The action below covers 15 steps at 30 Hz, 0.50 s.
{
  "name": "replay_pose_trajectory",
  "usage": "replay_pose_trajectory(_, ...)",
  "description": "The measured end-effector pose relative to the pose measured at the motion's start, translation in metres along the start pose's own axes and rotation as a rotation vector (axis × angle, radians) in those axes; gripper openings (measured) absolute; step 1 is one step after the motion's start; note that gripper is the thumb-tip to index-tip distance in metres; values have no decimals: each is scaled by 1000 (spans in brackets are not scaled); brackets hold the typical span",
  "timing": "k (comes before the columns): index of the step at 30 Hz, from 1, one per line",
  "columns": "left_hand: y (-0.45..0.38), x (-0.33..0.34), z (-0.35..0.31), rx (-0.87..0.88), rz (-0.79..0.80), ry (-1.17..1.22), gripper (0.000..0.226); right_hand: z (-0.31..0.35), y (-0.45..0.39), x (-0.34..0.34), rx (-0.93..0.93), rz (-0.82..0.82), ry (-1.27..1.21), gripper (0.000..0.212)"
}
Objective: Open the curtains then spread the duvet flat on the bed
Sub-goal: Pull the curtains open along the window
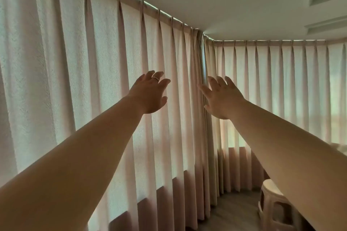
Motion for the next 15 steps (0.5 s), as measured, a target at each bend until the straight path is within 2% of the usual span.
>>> replay_pose_trajectory(3,-3,34,4,-4,-2,37,62,1,-18,35,34,88,75,74)
replay_pose_trajectory(8,-4,114,9,14,0,133,54,-10,-62,104,181,186,35,72)
replay_pose_trajectory(12,-12,204,13,24,125,149,54,7,-104,190,175,331,-44,80)
replay_pose_trajectory(15,-36,260,14,41,163,142,54,10,-142,248,156,364,-85,83)
Point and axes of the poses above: each hand's wrist, its own y-axis away from the middle knuckle, its own x-axis out of the palm, z = x × y, the point moved 9 cm from there along -y, towards the middle knuckle, and after that the axes turned 10 degrees about -y, right-handed, at the moved point
